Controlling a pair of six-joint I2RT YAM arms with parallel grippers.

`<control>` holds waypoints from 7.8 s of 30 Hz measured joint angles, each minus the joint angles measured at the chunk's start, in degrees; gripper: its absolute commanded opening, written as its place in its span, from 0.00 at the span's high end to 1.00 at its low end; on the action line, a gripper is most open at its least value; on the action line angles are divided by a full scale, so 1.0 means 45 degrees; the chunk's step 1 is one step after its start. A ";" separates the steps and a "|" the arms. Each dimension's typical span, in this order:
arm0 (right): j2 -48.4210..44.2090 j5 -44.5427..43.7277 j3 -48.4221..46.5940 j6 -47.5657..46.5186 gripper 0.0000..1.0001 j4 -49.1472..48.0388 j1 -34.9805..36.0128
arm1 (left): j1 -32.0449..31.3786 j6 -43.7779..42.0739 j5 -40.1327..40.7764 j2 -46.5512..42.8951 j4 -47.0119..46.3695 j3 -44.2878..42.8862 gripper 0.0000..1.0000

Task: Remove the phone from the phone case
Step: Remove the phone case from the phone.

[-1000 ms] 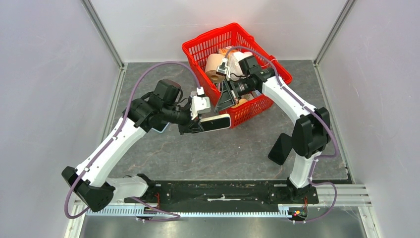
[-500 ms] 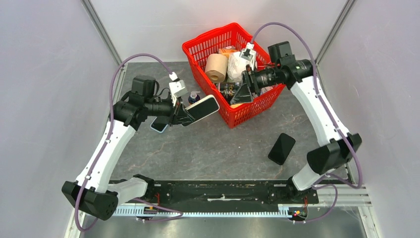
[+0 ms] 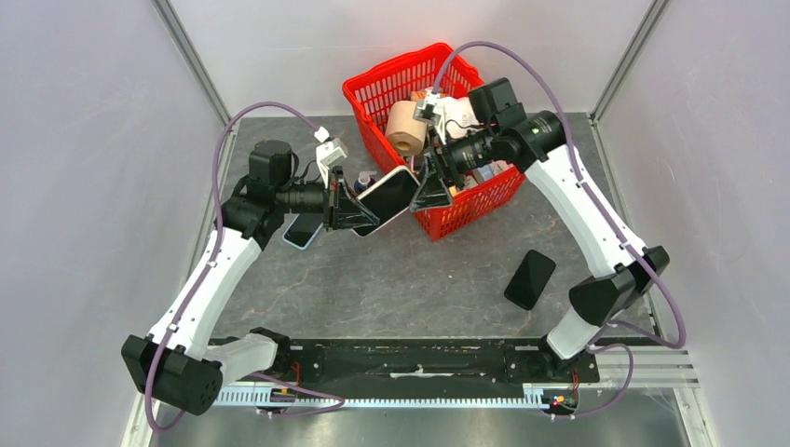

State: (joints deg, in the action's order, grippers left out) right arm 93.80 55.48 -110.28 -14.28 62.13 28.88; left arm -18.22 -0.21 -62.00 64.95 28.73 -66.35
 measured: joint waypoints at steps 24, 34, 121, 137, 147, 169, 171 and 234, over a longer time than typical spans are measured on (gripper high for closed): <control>0.1200 -0.2599 -0.1889 -0.1885 1.00 0.2448 0.1880 | -0.1428 -0.2608 0.0029 0.1569 0.2361 -0.0355 0.49; 0.1229 -0.2584 -0.1894 -0.2195 0.62 0.3220 0.1957 | -0.1909 -0.5027 0.0170 0.2137 0.3871 -0.0520 0.98; 0.3196 0.6756 0.3609 0.8000 1.00 -0.9015 0.0102 | -0.7106 -0.6241 1.5135 0.1073 0.6227 -0.1549 0.98; 0.3468 0.3065 0.1350 0.5017 0.49 -0.3473 0.0282 | -0.7184 -0.7373 1.4246 0.0976 0.5221 -0.1749 0.98; 0.1860 0.0000 -0.0141 0.1948 0.25 -0.0495 -0.0015 | -0.5280 -0.6985 1.1667 -0.0257 0.5688 -0.1753 0.98; -0.0563 -0.2895 -0.1132 -0.2089 0.14 0.2118 0.1292 | -0.2118 -0.5323 0.4911 -0.0865 0.6343 -0.2458 0.98; -0.0330 -0.2778 -0.1433 -0.2079 0.15 0.2108 0.1375 | -0.2118 -0.5144 0.4643 -0.0777 0.6271 -0.2458 0.98; 0.0772 -0.1044 -0.2769 -0.6203 1.00 0.6581 0.4473 | -0.2705 -1.4994 0.0714 0.1928 1.2590 -0.3551 0.98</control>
State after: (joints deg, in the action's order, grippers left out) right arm 97.27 50.78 -122.74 -42.19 91.74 49.01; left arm -30.39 -67.68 -58.78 73.63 85.38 -82.32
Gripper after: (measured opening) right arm 0.207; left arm 0.209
